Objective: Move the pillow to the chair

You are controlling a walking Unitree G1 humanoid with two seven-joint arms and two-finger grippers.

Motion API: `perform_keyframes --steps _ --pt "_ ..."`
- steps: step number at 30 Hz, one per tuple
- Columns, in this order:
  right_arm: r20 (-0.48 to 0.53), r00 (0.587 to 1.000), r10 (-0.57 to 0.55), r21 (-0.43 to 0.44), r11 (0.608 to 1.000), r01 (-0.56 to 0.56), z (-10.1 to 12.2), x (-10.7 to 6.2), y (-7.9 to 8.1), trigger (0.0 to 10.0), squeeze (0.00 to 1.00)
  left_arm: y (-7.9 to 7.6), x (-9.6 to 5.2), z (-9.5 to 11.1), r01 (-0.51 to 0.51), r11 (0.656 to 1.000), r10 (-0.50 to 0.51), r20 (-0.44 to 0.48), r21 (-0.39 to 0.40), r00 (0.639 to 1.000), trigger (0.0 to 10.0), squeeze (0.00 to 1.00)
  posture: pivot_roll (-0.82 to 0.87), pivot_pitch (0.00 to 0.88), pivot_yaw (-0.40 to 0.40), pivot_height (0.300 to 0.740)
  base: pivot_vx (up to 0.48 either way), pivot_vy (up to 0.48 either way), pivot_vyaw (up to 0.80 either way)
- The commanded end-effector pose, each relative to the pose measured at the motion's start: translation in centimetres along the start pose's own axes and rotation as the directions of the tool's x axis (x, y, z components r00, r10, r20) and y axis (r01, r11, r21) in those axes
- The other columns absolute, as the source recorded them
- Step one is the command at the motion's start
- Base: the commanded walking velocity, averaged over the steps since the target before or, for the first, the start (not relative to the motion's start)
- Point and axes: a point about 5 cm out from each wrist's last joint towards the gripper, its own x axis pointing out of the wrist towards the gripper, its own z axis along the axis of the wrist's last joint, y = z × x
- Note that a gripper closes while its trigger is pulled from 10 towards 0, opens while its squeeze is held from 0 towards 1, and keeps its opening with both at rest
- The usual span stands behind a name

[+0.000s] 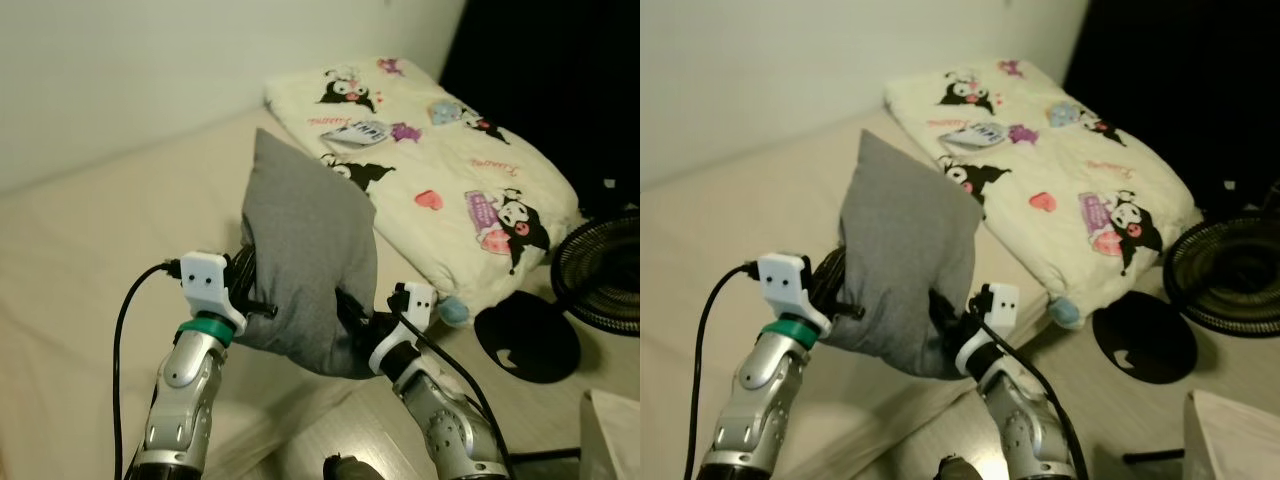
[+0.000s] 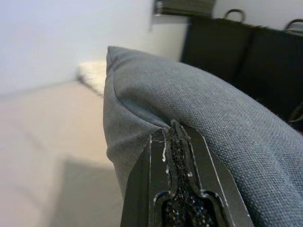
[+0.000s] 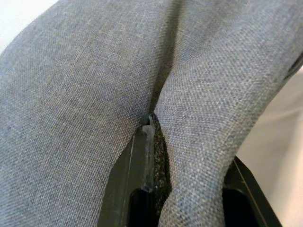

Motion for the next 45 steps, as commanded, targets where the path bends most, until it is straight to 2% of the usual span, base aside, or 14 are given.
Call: perform_keyframes --steps 1,15,45 --pt "0.037 0.994 0.107 0.041 0.993 -0.109 -0.33 1.2 3.01 10.0 0.0 -1.97 0.32 -0.36 0.105 0.994 -0.106 -0.009 -0.007 0.994 10.0 0.0 0.01 0.002 0.099 0.74 0.0 0.0 -0.8" --pt "0.05 0.995 0.084 0.038 0.996 -0.085 -0.43 0.98 2.89 10.0 0.0 -2.34 0.59 -0.66 0.135 0.991 -0.135 -0.025 -0.003 0.991 10.0 0.0 0.0 0.009 0.122 0.74 0.0 0.0 -0.8" --pt "0.049 0.995 0.09 0.031 0.995 -0.091 -0.28 0.71 2.81 10.0 0.0 -2.85 0.36 -0.92 0.143 0.99 -0.143 -0.025 -0.012 0.989 10.0 0.0 -0.01 0.021 0.111 0.74 0.0 0.0 -0.8"
